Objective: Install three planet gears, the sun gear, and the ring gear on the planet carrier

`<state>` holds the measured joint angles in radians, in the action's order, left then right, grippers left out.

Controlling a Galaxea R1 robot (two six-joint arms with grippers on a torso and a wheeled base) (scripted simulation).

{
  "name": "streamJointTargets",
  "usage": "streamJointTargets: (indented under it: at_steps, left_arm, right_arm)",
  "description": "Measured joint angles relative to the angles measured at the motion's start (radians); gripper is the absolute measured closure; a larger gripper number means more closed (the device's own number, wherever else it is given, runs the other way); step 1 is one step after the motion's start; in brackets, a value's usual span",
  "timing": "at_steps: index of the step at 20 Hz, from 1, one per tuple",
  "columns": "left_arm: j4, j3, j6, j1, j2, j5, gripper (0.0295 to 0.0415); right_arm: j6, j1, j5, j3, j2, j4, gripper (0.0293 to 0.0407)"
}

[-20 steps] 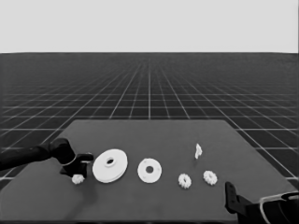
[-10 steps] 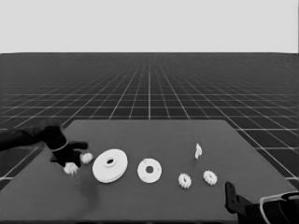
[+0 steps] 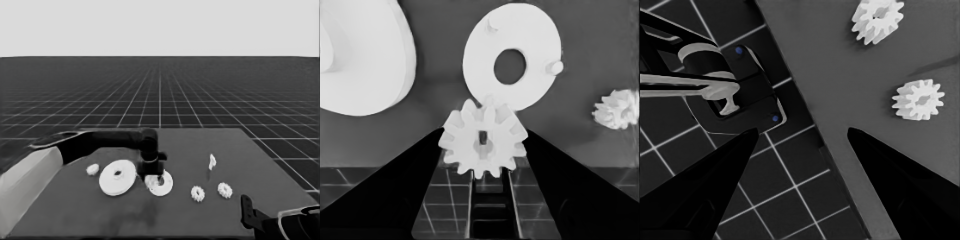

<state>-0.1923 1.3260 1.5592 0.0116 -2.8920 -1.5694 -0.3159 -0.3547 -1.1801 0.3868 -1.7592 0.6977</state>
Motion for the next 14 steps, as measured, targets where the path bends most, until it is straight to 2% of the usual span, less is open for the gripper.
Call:
streamJointTargets:
  at_steps: [4, 5, 6, 8, 14]
  left_arm:
    - [0.002, 0.058, -0.015, 0.001, -0.042, 0.003, 0.0398]
    - [-0.07, 0.09, -0.039, 0.068, -0.05, 0.009, 0.0398]
    - [-0.112, 0.116, -0.057, 0.115, -0.055, 0.017, 0.0398]
    - [-0.149, 0.147, -0.078, 0.154, -0.062, 0.028, 0.0398]
    - [-0.167, 0.163, -0.088, 0.171, -0.066, 0.034, 0.0398]
  right_arm:
    - [0.0, 0.0, 0.0, 0.0, 0.0, 0.0, 0.0315]
    - [0.0, 0.0, 0.0, 0.0, 0.0, 0.0, 0.0315]
    - [0.0, 0.0, 0.0, 0.0, 0.0, 0.0, 0.0315]
    - [0.0, 0.0, 0.0, 0.0, 0.0, 0.0, 0.0315]
    - [0.0, 0.0, 0.0, 0.0, 0.0, 0.0, 0.0315]
